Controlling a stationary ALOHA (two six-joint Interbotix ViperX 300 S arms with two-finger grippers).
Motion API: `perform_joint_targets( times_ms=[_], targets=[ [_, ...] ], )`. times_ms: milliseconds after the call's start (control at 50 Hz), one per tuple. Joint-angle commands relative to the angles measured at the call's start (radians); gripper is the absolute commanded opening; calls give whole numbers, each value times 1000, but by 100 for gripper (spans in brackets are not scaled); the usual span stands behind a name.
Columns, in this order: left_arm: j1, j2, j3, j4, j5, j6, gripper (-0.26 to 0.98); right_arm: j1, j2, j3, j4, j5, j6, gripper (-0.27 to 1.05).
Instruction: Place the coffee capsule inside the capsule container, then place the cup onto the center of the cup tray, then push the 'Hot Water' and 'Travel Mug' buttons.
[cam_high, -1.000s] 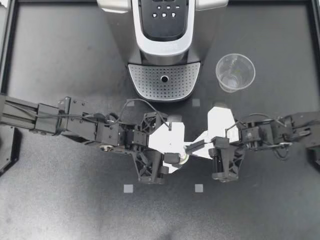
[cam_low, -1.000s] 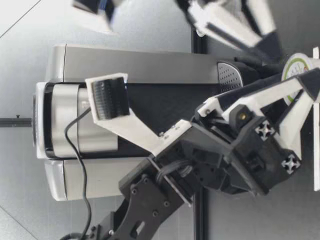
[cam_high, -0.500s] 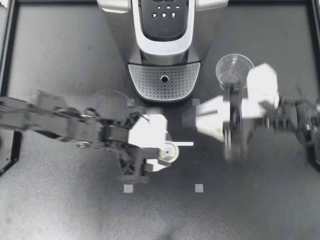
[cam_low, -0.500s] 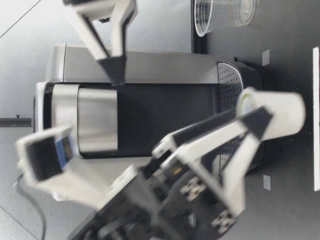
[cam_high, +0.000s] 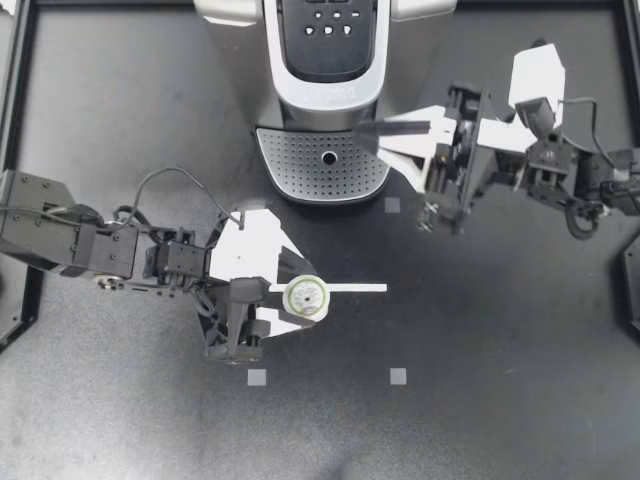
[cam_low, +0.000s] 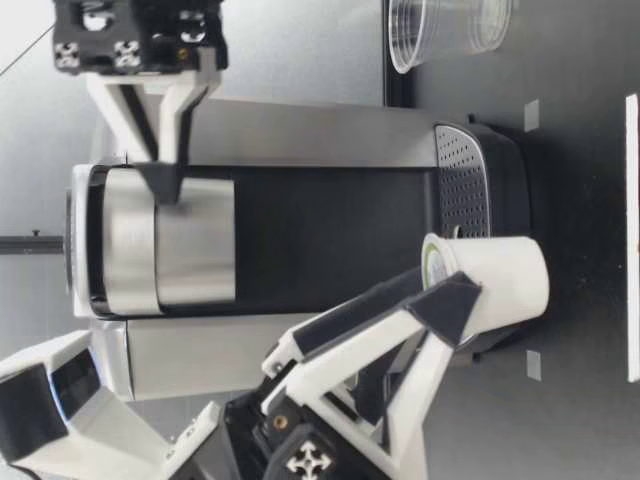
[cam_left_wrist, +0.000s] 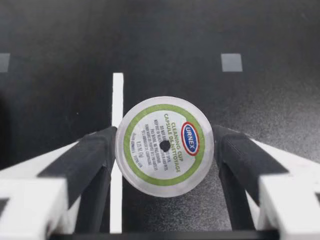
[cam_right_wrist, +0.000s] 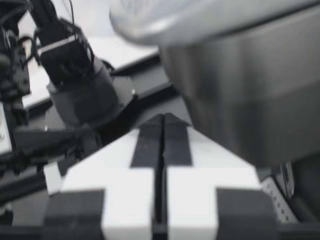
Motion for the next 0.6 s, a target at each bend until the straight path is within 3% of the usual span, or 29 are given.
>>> perform_joint_targets(
  times_ms=[0, 580],
  targets=[
    [-2, -29, -11, -2, -11, 0, 47, -15, -3, -32, 2, -28, 0, 7],
    [-2, -29, -15, -2, -9, 0, 47, -41, -40, -80, 2, -242, -6, 7]
  ],
)
